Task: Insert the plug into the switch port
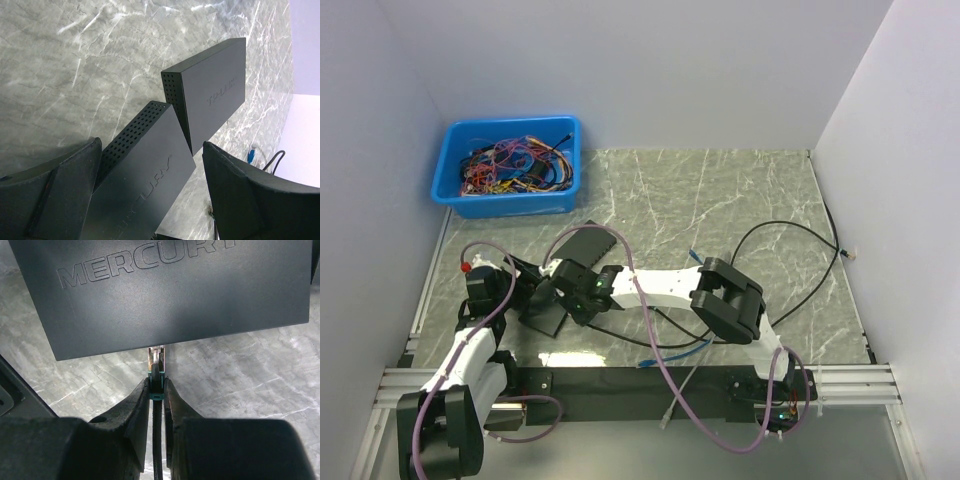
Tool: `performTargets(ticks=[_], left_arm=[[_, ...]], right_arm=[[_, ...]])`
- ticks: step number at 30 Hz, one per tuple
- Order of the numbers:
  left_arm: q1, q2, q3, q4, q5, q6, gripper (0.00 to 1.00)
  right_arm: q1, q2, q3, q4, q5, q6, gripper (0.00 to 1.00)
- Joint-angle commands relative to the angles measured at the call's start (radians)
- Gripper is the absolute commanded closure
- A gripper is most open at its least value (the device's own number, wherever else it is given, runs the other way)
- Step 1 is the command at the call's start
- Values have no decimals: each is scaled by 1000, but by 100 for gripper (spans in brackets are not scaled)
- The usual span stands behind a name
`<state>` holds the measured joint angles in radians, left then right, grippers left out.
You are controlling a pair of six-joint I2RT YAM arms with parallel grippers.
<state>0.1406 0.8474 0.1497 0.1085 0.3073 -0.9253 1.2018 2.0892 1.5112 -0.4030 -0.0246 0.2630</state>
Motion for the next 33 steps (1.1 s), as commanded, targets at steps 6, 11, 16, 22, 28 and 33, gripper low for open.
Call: performTargets(ticks=[6,11,16,22,28,33], left_arm=[[-1,16,4,23,29,28,13],[-1,53,28,36,39,39,13],[-1,79,53,46,42,45,13],[1,122,79,62,50,51,13],[-1,148,57,108,69,26,13],[-1,162,44,146,87,2,24]], right_arm=[[-2,38,73,30,92,-19,100],[-10,37,76,30,100,-22,100],[-16,35,83,27,100,-30,100],[-18,42,95,27,78,-33,100],[-15,32,95,43,28,-36,100],[-8,14,92,47,6,-38,100]])
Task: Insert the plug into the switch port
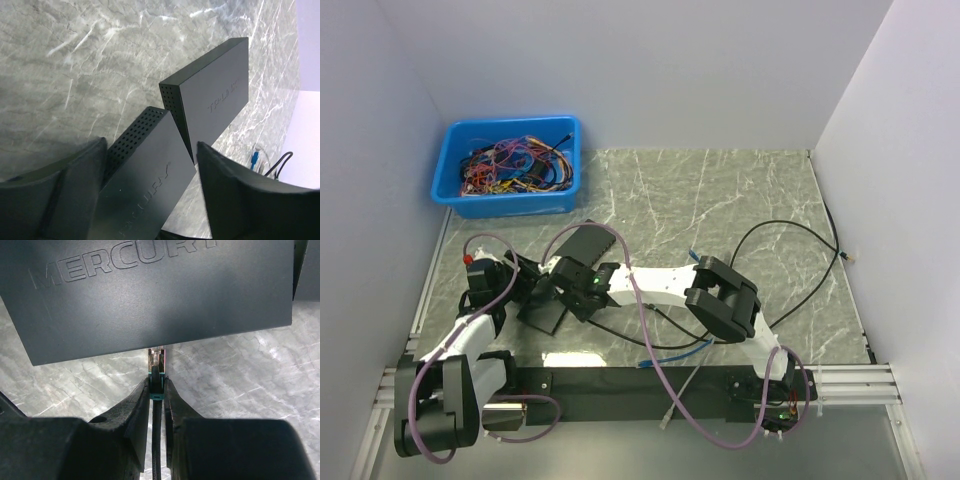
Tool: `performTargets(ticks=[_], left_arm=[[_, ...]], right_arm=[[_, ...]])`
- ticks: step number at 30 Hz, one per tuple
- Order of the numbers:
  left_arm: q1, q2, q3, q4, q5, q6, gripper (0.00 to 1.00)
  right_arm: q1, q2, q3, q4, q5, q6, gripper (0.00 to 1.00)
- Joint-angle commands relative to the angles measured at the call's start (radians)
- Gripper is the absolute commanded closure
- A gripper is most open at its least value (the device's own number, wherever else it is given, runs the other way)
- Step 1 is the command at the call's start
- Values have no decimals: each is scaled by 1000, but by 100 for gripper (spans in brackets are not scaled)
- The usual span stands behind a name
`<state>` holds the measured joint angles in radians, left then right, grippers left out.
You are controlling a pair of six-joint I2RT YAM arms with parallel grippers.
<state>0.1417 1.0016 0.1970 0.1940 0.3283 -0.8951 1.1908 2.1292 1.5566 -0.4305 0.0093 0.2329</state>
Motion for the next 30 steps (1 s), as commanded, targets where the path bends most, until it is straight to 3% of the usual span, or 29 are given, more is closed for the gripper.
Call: performTargets(ticks=[1,5,11,19,30], left_arm=[[-2,17,-2,62,67,-28,27],[-1,26,-5,65,66,-28,40],[-2,12,-22,47,60,-31,49],[-2,5,-25,33,52,-22,51],[-2,28,-14,41,64,-4,54]], right_arm=[[9,-29,43,73,-26,-9,100],[15,-41,40,70,-20,-9,100],[16,-48,56,55,-11,-9,100],[3,-43,77,18,66,-26,100],[-33,-40,114,7,35,-27,100]])
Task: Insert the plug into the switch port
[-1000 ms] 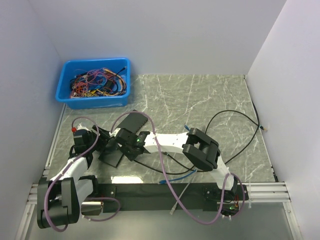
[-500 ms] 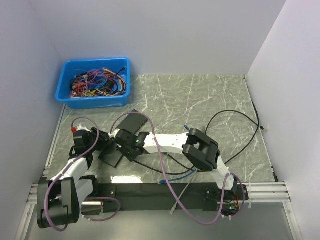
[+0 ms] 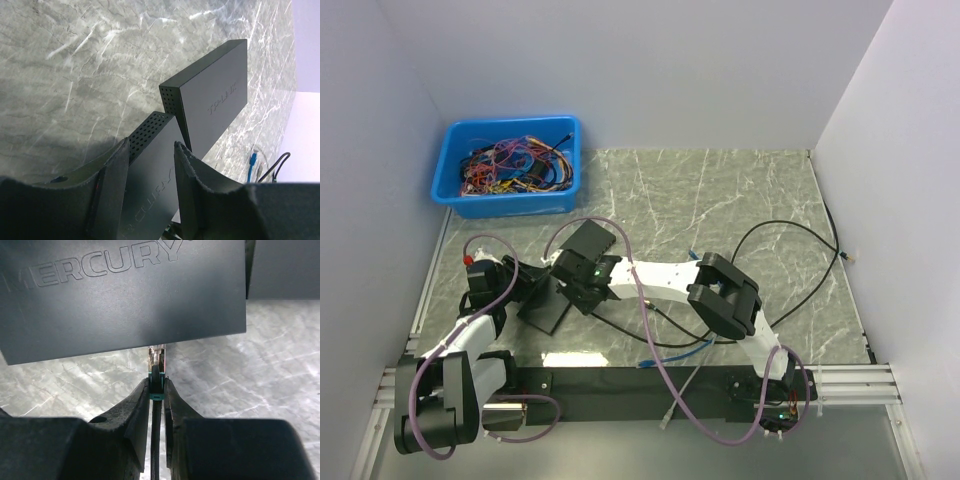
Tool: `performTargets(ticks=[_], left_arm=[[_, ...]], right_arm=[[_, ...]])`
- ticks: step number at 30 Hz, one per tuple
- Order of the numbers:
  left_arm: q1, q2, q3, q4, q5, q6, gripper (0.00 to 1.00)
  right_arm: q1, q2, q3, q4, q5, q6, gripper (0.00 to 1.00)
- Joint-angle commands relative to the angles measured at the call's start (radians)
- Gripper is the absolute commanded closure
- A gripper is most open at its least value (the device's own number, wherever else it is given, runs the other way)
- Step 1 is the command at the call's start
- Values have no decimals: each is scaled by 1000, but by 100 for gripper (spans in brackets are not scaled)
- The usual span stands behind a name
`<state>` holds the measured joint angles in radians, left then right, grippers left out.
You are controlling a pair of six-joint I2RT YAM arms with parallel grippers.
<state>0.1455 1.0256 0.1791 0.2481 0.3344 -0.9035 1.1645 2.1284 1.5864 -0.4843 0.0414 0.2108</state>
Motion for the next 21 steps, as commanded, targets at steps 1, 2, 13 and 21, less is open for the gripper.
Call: performTargets(ticks=[1,2,13,21], left_arm=[[-6,4,3,-13,57,5,54],[-6,2,3,-15,57,5,54],[-6,10,6,-4,66,8,54],[-7,119,34,45,124,17,57]], right_arm=[[-5,-38,90,61,-6,-2,100],[-5,-35,95,62,-23,1,100],[6,-22,72,85,-37,12,100],[4,-10,87,102,-15,-19,100]])
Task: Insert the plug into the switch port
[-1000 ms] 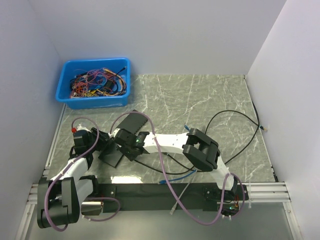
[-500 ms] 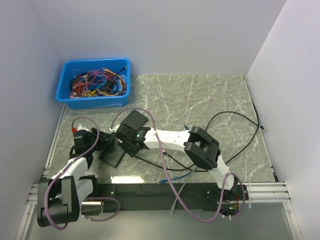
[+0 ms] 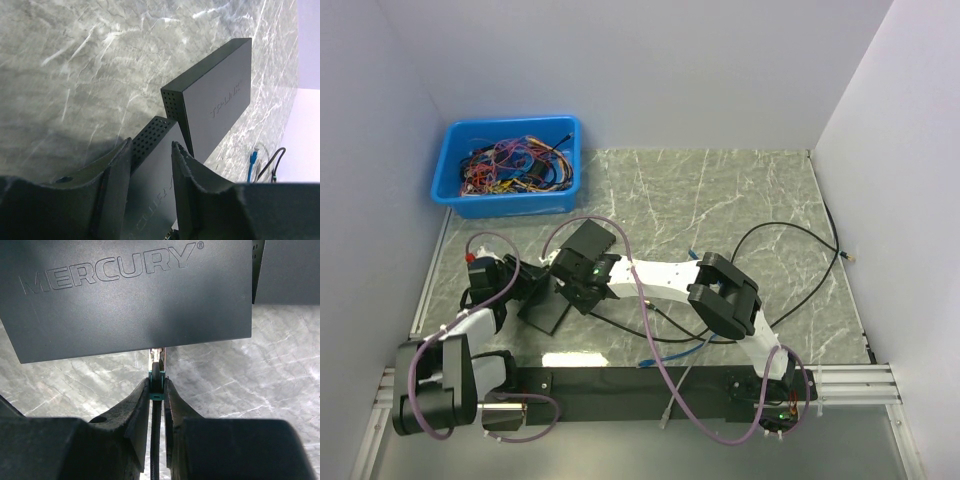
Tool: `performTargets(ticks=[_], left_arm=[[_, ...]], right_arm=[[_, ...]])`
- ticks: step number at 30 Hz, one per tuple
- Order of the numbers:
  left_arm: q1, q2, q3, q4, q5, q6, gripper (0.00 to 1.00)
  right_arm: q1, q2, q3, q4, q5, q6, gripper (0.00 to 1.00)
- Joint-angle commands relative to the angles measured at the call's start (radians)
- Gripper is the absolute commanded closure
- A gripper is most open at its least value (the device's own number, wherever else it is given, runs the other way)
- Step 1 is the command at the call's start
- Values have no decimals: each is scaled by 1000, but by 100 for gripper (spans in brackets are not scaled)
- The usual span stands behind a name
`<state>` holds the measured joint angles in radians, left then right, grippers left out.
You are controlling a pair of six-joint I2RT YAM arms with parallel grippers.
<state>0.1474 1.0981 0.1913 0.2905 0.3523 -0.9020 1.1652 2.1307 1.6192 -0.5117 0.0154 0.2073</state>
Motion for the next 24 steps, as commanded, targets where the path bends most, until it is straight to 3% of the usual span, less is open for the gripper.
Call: performTargets(ticks=[1,12,24], left_arm=[[-9,54,25,7,112,18,58],[-54,114,34,-2,146,28,60],[-120,63,0,-51,102,3,59]], right_arm=[[4,-12,56,136,17,-19,100],[-19,-46,-2,255,23,-98,100],[-65,-86,-64,406,17,-114,100]])
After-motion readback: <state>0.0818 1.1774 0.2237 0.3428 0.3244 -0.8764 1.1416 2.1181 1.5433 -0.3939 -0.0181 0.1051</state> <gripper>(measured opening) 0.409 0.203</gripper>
